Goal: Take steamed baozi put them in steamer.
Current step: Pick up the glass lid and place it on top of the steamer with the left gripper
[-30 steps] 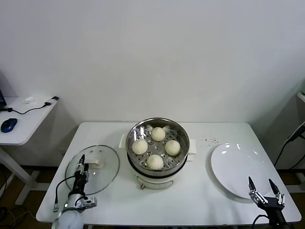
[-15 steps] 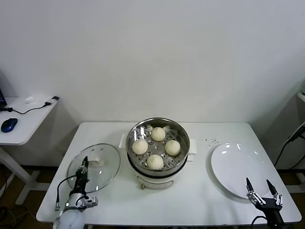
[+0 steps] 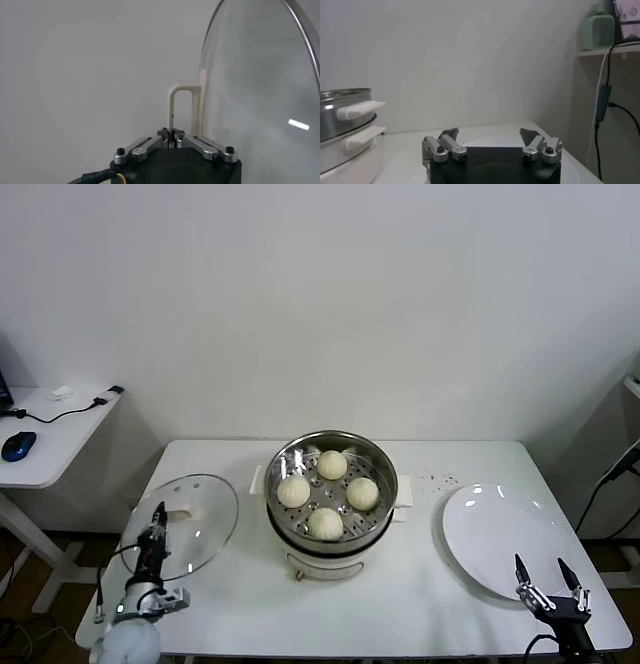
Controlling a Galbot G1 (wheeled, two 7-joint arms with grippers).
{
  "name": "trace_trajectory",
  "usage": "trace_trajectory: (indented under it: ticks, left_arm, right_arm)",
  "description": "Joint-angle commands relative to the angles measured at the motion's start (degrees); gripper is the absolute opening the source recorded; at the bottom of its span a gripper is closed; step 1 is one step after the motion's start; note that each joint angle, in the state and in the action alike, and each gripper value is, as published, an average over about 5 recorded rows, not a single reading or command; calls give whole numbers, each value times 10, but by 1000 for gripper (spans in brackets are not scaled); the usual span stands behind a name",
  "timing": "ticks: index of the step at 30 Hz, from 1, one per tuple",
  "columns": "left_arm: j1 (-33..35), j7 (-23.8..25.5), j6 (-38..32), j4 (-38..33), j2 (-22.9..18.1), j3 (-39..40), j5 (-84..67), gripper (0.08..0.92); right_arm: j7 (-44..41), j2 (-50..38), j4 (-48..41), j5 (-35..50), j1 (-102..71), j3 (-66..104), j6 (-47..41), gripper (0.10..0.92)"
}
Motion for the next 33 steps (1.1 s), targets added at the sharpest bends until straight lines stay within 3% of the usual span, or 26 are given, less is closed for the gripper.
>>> trace_trajectory:
  ticks: [1, 8, 13, 22, 33]
  left_arm:
    - [37, 145, 88, -205, 88, -32, -101, 143]
    - [22, 229, 206, -311, 162, -11, -96, 143]
    - [-17, 261, 283, -360, 175, 50, -44, 143]
    - [-90, 315, 345, -375, 101, 216, 100, 143]
    - [-147, 345, 362, -331, 8, 335, 179, 143]
  right_arm:
    - [15, 6, 6, -47, -1, -4, -9, 823]
    - [34, 18, 26, -102, -3, -19, -20, 823]
    - [37, 21, 38, -130, -5, -22, -25, 823]
    - [40, 28, 50, -135, -3, -30, -31, 823]
    - [40, 35, 48, -134, -5, -27, -29, 823]
